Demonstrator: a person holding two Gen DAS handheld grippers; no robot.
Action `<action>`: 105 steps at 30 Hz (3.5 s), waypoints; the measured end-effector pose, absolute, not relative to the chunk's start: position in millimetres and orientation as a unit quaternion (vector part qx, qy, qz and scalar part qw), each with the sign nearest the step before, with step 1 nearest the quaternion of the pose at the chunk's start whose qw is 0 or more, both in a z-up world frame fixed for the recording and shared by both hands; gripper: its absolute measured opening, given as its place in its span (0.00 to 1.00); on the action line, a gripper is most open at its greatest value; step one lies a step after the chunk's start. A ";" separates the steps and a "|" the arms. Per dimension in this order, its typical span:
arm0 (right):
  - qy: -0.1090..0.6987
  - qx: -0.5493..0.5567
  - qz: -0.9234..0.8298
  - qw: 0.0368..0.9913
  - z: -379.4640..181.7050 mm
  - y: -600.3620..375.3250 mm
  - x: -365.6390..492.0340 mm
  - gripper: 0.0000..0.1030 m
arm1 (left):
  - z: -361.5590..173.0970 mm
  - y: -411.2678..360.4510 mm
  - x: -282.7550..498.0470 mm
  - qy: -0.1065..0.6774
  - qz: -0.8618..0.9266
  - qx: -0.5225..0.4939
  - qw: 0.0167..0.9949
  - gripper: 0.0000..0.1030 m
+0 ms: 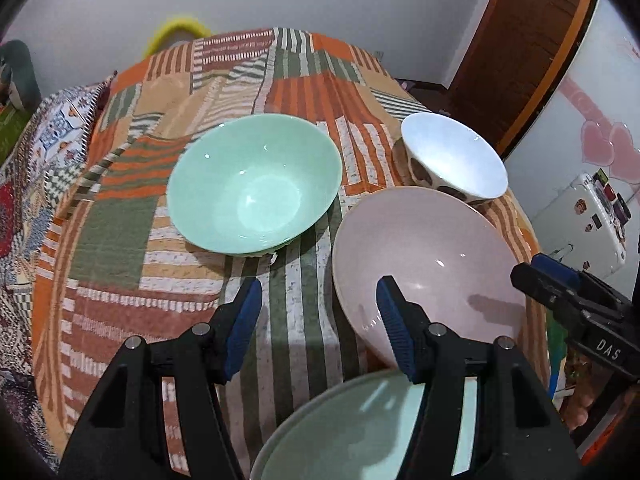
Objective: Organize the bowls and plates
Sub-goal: 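Move both grippers to the large pale pink bowl and close on its rim, then lift the pink bowl with both grippers and carry it over the plate stack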
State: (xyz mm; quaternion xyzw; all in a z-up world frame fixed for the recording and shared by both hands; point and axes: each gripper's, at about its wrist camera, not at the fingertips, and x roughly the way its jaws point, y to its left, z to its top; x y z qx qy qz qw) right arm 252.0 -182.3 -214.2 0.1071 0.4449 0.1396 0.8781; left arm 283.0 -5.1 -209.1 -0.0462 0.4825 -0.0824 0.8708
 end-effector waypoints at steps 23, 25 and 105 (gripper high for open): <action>0.473 0.110 0.154 0.860 -237.6 -171.3 266.9 0.18 | -239.2 -17.1 305.7 0.509 -0.127 -0.067 0.849 0.11; 0.474 0.108 0.151 0.861 -237.4 -170.5 266.8 0.18 | -239.1 -17.8 304.6 0.508 -0.127 -0.064 0.849 0.11; 0.483 -0.018 0.309 0.819 -203.6 30.8 173.4 0.17 | -186.2 172.4 82.9 0.463 0.046 -0.157 0.871 0.11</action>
